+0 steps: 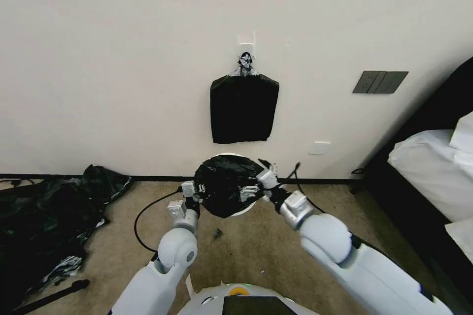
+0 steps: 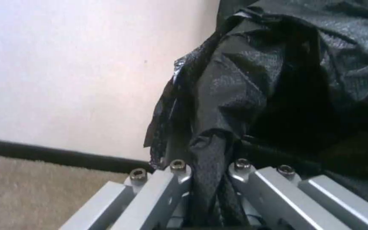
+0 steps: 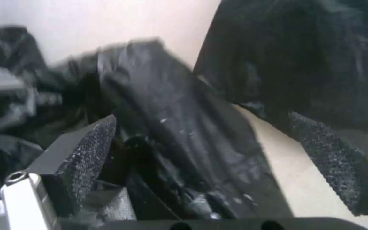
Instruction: Place a trash bag onto the trash bin.
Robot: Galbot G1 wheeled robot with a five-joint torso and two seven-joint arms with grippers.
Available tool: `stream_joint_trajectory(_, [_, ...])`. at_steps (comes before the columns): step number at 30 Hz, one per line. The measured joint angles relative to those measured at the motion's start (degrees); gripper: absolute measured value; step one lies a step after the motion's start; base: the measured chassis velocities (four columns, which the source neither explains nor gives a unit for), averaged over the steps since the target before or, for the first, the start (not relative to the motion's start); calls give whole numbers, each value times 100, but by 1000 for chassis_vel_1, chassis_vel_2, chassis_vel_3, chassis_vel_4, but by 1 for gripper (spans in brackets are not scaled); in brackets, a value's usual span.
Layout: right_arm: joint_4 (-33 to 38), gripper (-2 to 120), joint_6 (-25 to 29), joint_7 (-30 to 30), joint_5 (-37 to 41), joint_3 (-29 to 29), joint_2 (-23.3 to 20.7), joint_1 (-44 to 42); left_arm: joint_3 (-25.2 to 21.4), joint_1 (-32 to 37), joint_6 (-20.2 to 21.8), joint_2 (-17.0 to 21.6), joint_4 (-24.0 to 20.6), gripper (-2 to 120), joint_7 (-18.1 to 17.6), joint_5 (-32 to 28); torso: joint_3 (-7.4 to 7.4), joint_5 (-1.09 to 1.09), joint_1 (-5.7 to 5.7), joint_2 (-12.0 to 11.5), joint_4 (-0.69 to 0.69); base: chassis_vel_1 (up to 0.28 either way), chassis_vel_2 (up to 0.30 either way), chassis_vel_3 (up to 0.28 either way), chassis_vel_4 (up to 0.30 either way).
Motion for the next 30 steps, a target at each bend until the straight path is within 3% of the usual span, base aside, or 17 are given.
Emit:
stream_joint_trajectory(6, [-530,100,-22,123,-935,-609,236,429,12,8,-19,4,-87,3,67,171,0,0,0,0,0,0,0,0,0])
stream_joint_trajectory(18, [-894,100,71,631,-2092,-744,406,573,65,86,-35,-21,-159,2,235,393,0,1,0,0,0,0,0,0,0])
stream_joint_trajectory(24, [-588,100,59,734,-1562,-558,274,778,81,177,-190,-27,28,2,518,943,0,1,0,0,0,0,0,0,0])
stream_joint_trajectory(30, [-546,100,-138,1110,-82,-399,190,1350,95,316,-607,2,220,2,1033,1664,0,0,0,0,-1,0,0,0,0])
